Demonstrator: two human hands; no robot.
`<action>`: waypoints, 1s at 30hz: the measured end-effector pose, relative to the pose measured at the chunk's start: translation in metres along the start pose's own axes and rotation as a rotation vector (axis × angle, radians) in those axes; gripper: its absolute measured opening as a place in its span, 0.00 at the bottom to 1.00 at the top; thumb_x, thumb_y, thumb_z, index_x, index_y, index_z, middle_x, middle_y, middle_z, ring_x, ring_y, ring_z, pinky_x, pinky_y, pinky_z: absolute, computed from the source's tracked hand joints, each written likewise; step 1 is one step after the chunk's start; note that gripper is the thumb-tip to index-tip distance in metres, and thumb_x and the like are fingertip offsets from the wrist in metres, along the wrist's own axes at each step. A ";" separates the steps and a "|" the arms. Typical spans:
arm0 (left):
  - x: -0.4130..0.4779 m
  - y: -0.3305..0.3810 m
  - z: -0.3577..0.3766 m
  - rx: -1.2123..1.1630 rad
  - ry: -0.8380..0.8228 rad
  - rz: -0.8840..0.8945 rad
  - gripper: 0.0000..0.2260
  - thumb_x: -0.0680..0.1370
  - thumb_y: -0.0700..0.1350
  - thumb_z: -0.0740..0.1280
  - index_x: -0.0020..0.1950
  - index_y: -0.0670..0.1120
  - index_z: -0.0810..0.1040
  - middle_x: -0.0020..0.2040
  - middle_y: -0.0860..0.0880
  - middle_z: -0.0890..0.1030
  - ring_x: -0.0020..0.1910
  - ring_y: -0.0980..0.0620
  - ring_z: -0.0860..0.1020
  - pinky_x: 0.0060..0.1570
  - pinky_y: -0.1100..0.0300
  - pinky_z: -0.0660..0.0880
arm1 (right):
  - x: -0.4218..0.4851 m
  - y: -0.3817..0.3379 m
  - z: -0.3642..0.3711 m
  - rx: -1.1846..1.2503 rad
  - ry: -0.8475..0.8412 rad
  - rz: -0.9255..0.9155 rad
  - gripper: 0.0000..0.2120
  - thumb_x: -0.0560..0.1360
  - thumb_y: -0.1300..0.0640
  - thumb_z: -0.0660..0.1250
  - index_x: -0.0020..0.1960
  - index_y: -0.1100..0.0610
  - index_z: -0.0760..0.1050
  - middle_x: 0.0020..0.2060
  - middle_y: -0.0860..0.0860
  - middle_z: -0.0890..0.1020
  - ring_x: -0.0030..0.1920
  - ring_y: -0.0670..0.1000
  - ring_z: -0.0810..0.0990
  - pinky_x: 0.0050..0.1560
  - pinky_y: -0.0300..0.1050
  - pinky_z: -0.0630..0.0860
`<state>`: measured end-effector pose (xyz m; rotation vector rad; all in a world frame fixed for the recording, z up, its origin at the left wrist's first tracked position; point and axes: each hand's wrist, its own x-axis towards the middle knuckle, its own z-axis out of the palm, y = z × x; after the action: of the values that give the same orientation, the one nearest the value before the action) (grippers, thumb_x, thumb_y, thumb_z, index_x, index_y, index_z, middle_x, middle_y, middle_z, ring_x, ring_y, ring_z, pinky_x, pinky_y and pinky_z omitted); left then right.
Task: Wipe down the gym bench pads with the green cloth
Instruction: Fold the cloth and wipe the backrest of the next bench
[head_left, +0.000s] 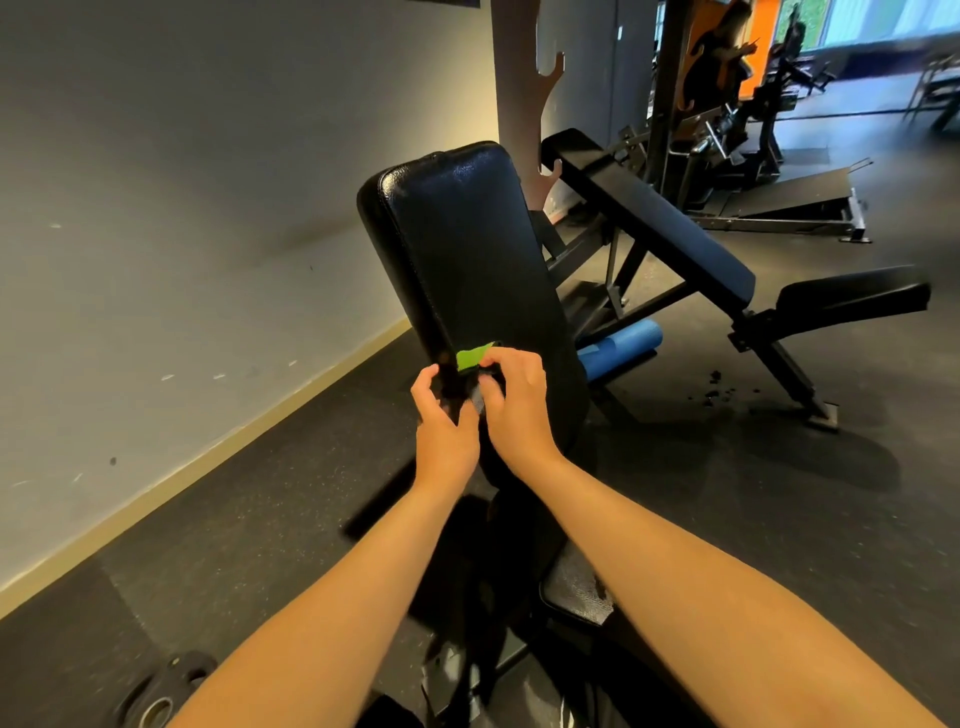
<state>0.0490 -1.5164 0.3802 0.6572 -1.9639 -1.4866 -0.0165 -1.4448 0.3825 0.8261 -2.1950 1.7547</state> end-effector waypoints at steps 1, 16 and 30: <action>0.001 0.002 0.002 0.002 0.015 0.010 0.29 0.82 0.45 0.66 0.75 0.61 0.53 0.72 0.46 0.71 0.66 0.49 0.74 0.62 0.55 0.73 | 0.005 0.006 -0.003 0.008 0.024 0.062 0.11 0.81 0.60 0.62 0.56 0.44 0.71 0.60 0.47 0.67 0.60 0.46 0.70 0.54 0.30 0.68; 0.002 0.012 0.069 0.067 0.294 -0.050 0.39 0.81 0.42 0.65 0.80 0.60 0.40 0.81 0.46 0.52 0.80 0.43 0.50 0.77 0.44 0.45 | 0.030 0.032 -0.027 0.042 -0.129 -0.003 0.19 0.82 0.62 0.61 0.71 0.52 0.72 0.68 0.48 0.68 0.67 0.41 0.68 0.57 0.24 0.67; 0.004 -0.003 0.086 0.094 0.344 0.025 0.37 0.83 0.45 0.61 0.81 0.59 0.37 0.82 0.51 0.44 0.80 0.48 0.43 0.75 0.47 0.47 | 0.061 0.063 -0.016 0.044 0.099 0.177 0.18 0.82 0.52 0.59 0.71 0.44 0.69 0.63 0.48 0.65 0.61 0.48 0.69 0.62 0.43 0.70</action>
<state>-0.0143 -1.4612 0.3599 0.8632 -1.7746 -1.1803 -0.1040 -1.4392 0.3648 0.5549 -2.2313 1.8863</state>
